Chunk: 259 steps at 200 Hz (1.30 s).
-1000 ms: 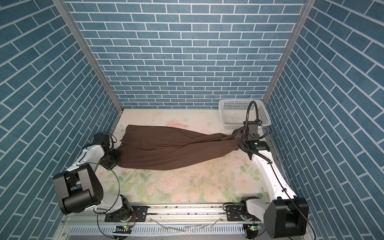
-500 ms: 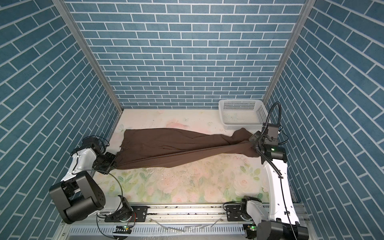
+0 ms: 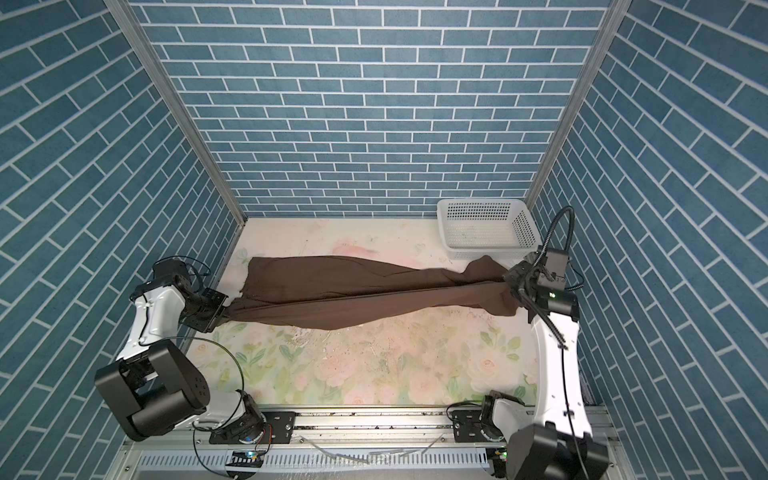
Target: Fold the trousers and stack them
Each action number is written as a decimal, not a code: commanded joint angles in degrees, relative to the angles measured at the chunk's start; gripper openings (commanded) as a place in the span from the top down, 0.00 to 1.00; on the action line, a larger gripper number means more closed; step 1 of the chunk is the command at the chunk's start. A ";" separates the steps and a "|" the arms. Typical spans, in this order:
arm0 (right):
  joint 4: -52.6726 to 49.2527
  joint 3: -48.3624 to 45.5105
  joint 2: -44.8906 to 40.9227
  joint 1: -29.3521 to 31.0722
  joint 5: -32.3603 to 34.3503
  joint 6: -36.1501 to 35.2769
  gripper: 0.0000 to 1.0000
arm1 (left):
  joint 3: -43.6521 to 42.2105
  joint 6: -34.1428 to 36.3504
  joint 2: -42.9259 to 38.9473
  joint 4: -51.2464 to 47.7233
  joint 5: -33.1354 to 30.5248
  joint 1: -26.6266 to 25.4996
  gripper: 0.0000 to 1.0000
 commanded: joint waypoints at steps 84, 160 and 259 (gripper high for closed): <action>7.28 9.86 16.14 -11.42 -12.11 1.94 1.00 | 2.80 0.79 0.59 7.39 -0.98 6.82 1.00; -3.09 -11.36 -7.42 -17.23 2.50 9.49 1.00 | -7.34 -0.22 -7.23 8.13 1.38 14.61 1.00; -14.00 -16.26 -7.32 -22.50 13.75 17.68 0.02 | -10.22 2.55 -7.86 6.54 4.16 30.80 0.63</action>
